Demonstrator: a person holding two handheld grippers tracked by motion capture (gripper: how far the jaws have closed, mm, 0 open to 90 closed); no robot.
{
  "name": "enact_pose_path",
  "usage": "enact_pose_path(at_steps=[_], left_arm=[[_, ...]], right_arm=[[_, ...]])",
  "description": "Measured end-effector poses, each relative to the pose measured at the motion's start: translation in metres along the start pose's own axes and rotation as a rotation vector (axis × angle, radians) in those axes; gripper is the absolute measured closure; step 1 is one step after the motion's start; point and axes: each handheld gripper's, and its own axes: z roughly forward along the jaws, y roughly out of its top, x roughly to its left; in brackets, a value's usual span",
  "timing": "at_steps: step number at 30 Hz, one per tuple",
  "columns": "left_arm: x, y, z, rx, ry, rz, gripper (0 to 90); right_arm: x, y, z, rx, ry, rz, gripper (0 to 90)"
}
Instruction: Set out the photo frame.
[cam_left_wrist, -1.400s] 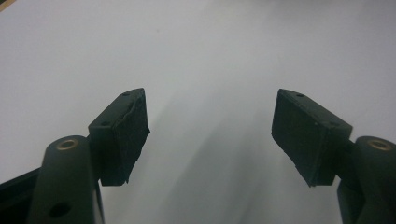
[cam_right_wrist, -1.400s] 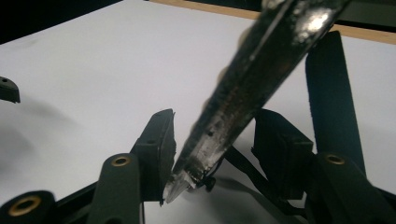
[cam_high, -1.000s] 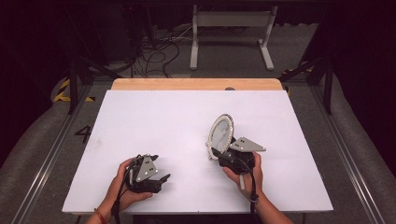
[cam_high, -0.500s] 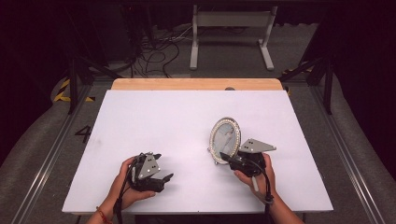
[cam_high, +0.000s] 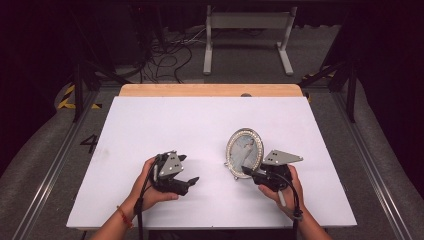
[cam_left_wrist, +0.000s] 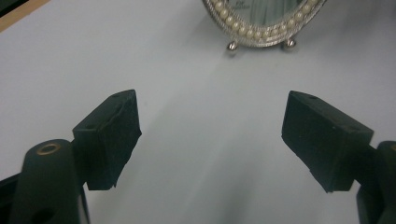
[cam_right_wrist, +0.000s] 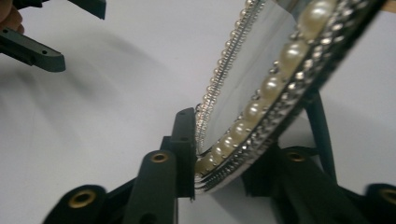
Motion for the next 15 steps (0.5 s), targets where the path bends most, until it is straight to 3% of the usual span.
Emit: enact_pose_path(at_steps=[3,4,6,9,15], left_arm=[[0.003,0.01,0.016,-0.022,-0.046,-0.016,19.2],[0.004,0.013,0.021,-0.028,-0.064,-0.023,17.7],[0.008,0.018,0.031,-0.049,-0.098,-0.04,16.5],[0.014,0.025,0.041,-0.077,-0.107,-0.075,16.3],[0.016,0.03,0.056,-0.046,-0.093,-0.026,15.6]], right_arm=[[-0.003,-0.001,-0.005,-0.021,0.0,0.031,61.7],[-0.001,-0.001,-0.006,-0.022,0.009,0.02,70.5],[0.001,-0.001,-0.007,-0.02,-0.001,0.003,70.6],[0.005,-0.001,-0.011,-0.048,-0.021,0.013,73.8],[-0.001,-0.002,-0.011,-0.063,0.013,0.044,75.5]])
